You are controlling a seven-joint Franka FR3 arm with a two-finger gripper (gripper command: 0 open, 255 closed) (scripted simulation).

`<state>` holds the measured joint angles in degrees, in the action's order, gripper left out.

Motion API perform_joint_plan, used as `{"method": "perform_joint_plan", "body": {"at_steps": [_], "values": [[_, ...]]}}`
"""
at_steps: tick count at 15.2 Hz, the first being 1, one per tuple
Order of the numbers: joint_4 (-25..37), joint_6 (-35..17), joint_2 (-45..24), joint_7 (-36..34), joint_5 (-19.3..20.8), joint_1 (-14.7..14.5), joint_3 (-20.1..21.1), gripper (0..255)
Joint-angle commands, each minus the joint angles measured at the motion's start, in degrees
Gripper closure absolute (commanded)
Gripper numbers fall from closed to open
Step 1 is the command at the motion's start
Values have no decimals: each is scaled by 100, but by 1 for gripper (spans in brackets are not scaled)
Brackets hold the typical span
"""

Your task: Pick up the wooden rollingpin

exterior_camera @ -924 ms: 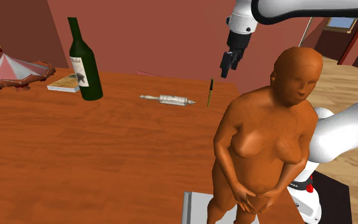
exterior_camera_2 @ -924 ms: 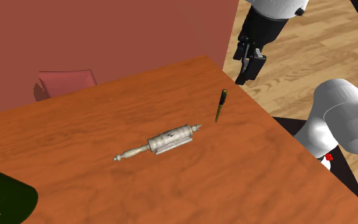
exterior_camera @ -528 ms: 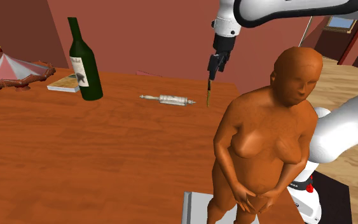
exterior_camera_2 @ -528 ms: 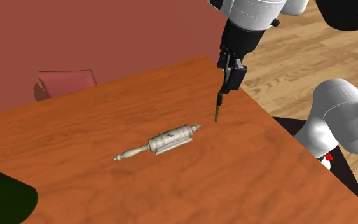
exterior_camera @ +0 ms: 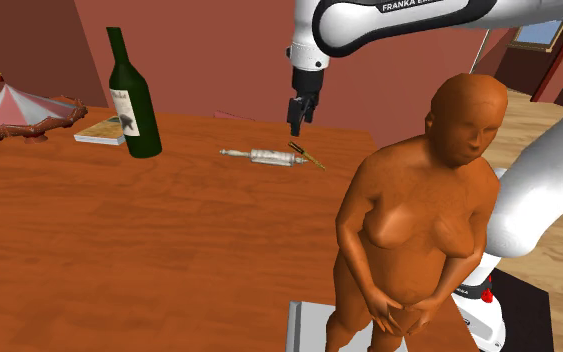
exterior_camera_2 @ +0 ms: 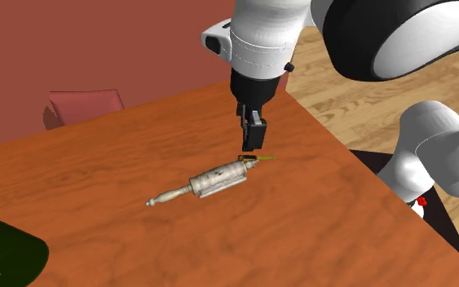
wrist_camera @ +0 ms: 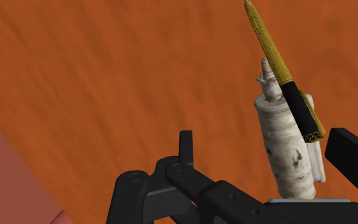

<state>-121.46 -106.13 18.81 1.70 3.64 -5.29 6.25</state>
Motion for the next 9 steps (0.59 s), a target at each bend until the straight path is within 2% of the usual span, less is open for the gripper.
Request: {"method": "perform_joint_plan", "body": {"at_steps": [1, 8, 9], "values": [[233, -94, -392, 21, -30, -82, 94, 0], [1341, -195, -1788, 148, -21, -334, 381, 0], [1275, -271, -1797, 143, -18, -335, 381, 0]]}}
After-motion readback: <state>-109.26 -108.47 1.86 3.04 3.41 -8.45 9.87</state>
